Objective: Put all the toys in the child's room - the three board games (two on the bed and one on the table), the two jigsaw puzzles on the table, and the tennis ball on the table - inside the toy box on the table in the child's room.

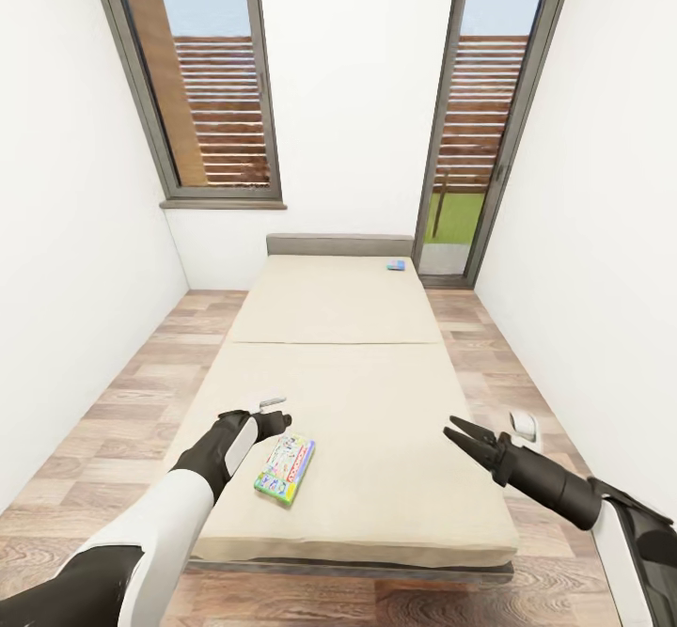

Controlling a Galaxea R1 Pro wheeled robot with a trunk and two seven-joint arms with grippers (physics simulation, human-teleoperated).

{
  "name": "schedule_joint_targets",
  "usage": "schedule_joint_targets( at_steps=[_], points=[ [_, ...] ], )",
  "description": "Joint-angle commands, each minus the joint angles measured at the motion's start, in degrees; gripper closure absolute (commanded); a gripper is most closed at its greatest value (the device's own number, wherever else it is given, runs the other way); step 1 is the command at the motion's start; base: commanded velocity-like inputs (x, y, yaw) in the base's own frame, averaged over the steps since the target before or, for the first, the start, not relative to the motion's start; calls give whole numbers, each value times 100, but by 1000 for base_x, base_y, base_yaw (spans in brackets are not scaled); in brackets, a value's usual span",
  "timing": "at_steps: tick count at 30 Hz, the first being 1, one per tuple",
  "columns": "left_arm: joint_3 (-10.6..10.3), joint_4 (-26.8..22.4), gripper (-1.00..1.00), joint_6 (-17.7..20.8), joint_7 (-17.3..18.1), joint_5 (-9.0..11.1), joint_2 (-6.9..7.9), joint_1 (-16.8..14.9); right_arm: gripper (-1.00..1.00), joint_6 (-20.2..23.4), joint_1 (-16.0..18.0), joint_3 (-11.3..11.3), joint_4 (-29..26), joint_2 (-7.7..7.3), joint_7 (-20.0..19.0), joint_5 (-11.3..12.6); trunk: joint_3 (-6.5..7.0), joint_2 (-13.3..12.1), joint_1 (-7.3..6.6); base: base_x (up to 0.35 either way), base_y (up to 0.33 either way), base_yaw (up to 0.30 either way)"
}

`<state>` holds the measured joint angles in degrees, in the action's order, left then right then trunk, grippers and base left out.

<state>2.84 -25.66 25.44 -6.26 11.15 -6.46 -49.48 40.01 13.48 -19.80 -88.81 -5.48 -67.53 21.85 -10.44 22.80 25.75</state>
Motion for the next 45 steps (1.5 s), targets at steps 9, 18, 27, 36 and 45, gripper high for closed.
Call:
schedule_joint_targets(
  at_steps=[9, 18, 27, 36, 45],
  points=[
    [24, -10, -100, 35, -31, 56, -5, -3, -100, -240, 6, -81, 170, -6, -75, 51, -12, 12, 3, 133, 0, 0],
    [24, -13, -100, 47, -25, 54, -5, -4, -100, -270, 6, -79, 179, 0, -58, 38, -12, 12, 3, 207, 0, 0],
    [15, -14, -100, 49, -16, 63, -12, -1, -100, -281, 6, -84, 182, 3, -59, 27, -12, 12, 3, 143, 0, 0],
    [7, -16, -100, 48, -15, 63, -13, -3, -100, -289, 6, -85, 188, 3, -58, 28, -12, 12, 3, 20, 0, 0],
    [6, -15, -100, 48, -15, 66, -14, -3, -100, -297, 6, -84, 189, 3, -65, 14, -12, 12, 3, 199, 0, 0]
  ],
)
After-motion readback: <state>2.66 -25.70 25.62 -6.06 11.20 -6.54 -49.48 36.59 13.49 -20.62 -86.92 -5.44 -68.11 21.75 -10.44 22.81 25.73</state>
